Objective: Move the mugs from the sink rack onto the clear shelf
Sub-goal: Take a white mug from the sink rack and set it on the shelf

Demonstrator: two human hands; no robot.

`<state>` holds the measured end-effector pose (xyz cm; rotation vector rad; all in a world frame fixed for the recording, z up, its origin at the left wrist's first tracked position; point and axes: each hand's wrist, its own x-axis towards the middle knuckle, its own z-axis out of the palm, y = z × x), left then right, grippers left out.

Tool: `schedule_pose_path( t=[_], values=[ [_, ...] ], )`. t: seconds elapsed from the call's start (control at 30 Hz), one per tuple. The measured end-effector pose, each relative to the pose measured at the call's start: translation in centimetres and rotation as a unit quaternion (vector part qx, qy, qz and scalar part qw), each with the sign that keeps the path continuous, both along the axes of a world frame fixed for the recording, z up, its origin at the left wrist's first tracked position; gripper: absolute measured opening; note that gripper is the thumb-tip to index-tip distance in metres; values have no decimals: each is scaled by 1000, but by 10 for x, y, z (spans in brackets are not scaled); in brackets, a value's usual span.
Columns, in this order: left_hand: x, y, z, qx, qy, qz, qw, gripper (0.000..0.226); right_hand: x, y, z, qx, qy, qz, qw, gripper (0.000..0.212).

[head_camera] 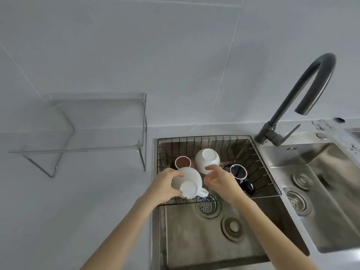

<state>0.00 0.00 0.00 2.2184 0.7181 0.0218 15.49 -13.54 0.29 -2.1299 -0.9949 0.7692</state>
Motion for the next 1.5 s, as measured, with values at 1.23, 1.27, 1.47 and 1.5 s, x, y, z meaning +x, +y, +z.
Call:
schedule_pose_path(
  t=[1.23, 1.27, 1.47, 1.5],
  values=[
    [16, 41, 67, 70, -130, 26, 989, 100, 25, 36, 84, 24, -35, 35, 998, 8],
    [12, 45, 79, 74, -146, 36, 986, 100, 24, 41, 98, 37, -46, 41, 997, 9],
    [-17, 86, 134, 70, -239, 103, 963, 96, 10, 98, 163, 126, -48, 65, 989, 7],
    [-24, 96, 140, 66, -256, 116, 957, 95, 5, 112, 171, 142, -42, 73, 986, 8]
  ],
)
